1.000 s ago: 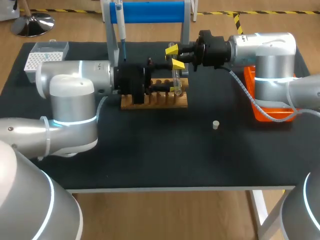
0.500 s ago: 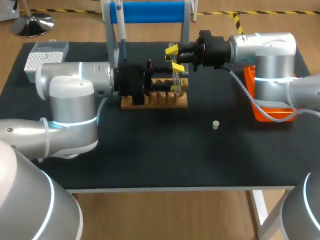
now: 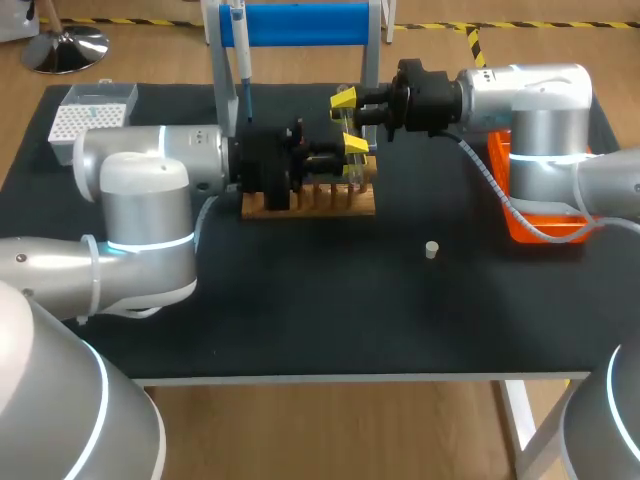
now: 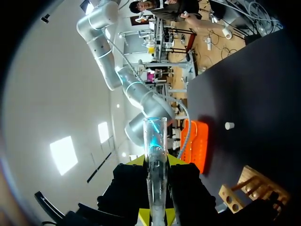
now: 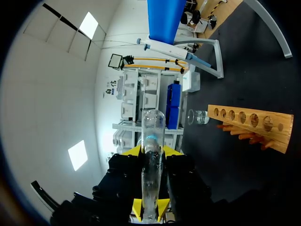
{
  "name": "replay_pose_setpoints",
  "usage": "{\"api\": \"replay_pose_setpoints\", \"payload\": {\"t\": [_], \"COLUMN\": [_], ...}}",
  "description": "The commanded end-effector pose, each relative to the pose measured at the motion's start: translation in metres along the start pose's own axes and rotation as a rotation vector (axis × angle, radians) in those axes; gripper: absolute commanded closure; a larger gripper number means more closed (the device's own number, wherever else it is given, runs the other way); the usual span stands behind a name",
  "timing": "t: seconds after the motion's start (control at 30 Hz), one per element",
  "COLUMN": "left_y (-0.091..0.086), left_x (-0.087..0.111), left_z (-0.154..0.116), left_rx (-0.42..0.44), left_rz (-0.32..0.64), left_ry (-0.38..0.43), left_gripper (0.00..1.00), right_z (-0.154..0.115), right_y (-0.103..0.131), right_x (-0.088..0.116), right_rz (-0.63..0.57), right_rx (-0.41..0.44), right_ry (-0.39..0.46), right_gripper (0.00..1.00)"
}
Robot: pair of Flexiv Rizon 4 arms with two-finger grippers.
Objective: Invert the test tube, pick up the pipette, mount the tip to pipette, aspirate from beaker and dispense into the tube, eject the tip, return the pipette, and cap with the stopper.
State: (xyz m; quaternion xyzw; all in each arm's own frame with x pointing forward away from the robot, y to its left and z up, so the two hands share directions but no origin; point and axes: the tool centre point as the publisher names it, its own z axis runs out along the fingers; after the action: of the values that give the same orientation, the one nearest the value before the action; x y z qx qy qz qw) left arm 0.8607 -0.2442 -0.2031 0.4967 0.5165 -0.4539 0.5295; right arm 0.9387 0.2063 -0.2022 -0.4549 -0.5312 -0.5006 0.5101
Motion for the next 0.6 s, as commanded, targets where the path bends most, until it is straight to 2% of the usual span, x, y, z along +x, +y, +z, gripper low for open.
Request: {"api": "replay_pose_setpoints", "payload": {"t": [0.03, 0.07, 0.1, 0.6], "left_y": [-0.0001, -0.0001, -0.0001, -0.0001], "left_x": [-0.0007, -0.0007, -0.0007, -0.0007], "left_z": [-0.0006, -0.0006, -0.0006, -0.0006], "left_rx": [-0.009, -0.009, -0.009, -0.009], "left_rz": [0.003, 0.003, 0.003, 0.003], "left_ry": [-0.003, -0.003, -0.003, -0.003], "left_gripper": [1.00, 1.00, 1.00, 1.00], "right_z": [-0.0011, -0.0011, -0.0011, -0.0011], "right_y": [0.0000, 0.0000, 0.0000, 0.0000], "right_x": [-0.0013, -0.0013, -0.0013, -0.0013], "right_rz": [-0.001, -0.001, -0.001, -0.001], "right_rx": [0.001, 0.001, 0.001, 0.001], "right_ry": [-0.001, -0.001, -0.001, -0.001], "right_gripper": [0.84, 0.19, 0.00, 0.00]}}
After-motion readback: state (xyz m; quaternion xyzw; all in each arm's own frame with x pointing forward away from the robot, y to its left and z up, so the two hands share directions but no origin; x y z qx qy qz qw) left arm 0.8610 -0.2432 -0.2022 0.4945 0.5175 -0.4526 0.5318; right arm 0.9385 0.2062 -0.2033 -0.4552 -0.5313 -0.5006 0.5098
